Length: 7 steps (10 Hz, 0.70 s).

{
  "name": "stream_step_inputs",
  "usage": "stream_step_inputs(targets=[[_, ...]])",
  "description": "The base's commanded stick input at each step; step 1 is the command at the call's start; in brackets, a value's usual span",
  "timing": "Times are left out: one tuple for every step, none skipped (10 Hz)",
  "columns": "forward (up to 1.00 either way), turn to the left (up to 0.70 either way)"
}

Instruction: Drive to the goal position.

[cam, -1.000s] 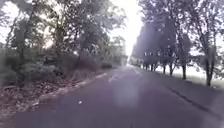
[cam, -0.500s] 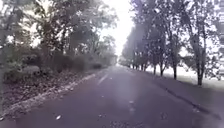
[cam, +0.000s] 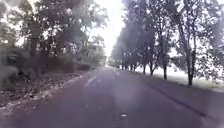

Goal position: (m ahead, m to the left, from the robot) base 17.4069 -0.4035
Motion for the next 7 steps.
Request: stream_step_inputs(targets=[[1.00,0.00],[1.00,0.00],[1.00,0.00],[1.00,0.00],[1.00,0.00],[1.00,0.00],[1.00,0.00]])
